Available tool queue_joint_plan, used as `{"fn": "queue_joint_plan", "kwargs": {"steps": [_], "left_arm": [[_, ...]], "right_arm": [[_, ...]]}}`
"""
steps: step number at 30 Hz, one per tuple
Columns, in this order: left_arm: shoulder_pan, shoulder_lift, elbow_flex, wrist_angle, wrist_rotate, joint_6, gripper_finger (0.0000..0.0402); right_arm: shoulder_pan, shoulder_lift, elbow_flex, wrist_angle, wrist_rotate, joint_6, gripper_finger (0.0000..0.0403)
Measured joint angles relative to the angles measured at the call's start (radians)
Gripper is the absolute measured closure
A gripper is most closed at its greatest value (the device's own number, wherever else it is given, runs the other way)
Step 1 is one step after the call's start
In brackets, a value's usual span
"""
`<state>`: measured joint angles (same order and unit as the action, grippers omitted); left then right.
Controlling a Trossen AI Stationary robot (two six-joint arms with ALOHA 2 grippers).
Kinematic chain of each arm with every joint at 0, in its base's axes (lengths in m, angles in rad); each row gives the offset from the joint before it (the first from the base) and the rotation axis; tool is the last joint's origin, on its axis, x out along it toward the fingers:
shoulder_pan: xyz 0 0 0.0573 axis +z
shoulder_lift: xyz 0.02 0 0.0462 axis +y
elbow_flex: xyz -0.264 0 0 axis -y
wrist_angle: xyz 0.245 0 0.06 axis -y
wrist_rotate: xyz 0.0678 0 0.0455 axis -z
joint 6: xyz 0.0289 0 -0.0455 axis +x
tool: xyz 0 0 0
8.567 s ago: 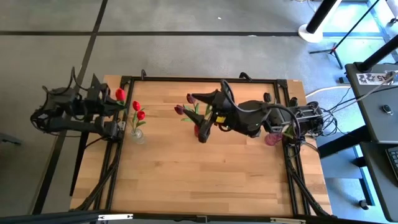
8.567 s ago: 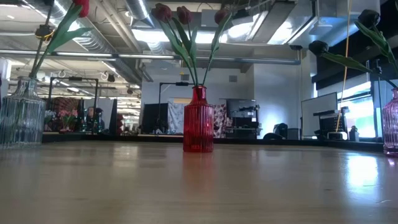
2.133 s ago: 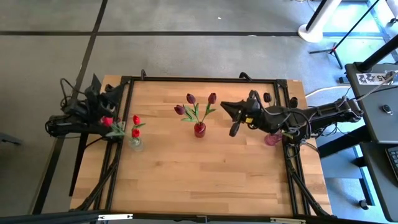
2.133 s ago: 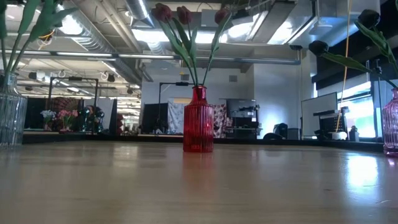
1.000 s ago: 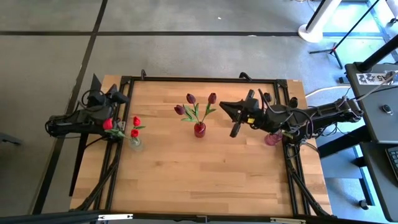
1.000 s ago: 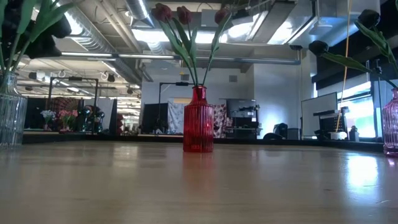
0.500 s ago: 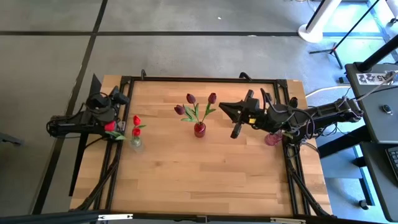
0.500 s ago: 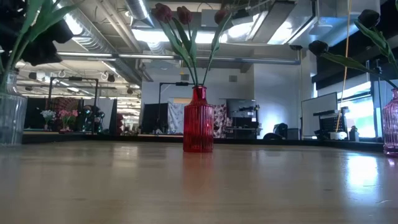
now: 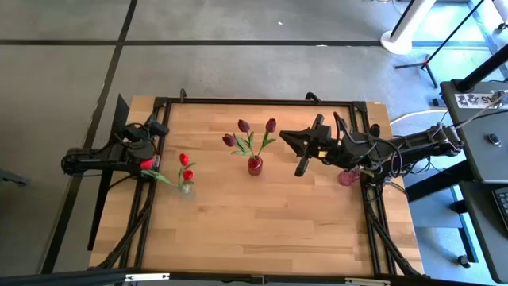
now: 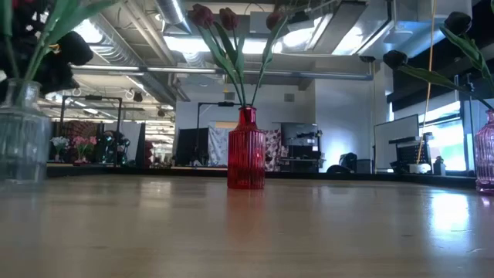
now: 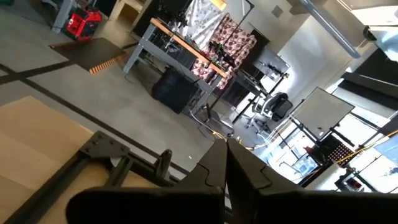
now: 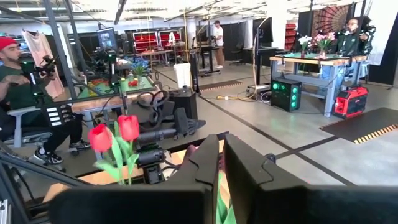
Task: Sort flowers into vase by color
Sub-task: Return to Home Position
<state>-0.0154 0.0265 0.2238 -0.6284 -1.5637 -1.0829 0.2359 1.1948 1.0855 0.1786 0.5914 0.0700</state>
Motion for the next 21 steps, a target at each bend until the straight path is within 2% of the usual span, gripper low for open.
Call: {"fn": "queue_joint_plan", "kwargs": {"steps": [11,17,21], "left_arm": [[0.000,0.000,-0.020,0.032,0.030,-0.037,0.0401],[0.000,0.000,0.020,0.096,0.064,0.171,0.0401],[0.000,0.000,0.020,0.094,0.127,0.189,0.0401]], "right_arm": [[0.000,-0.012,0.000,0.000,-0.008,0.004,0.0375],[-0.001,-0.012,0.000,0.001,0.001,-0.008,0.0375],[-0.001,-0.009,-0.001,0.001,0.002,-0.031,0.0375]]}}
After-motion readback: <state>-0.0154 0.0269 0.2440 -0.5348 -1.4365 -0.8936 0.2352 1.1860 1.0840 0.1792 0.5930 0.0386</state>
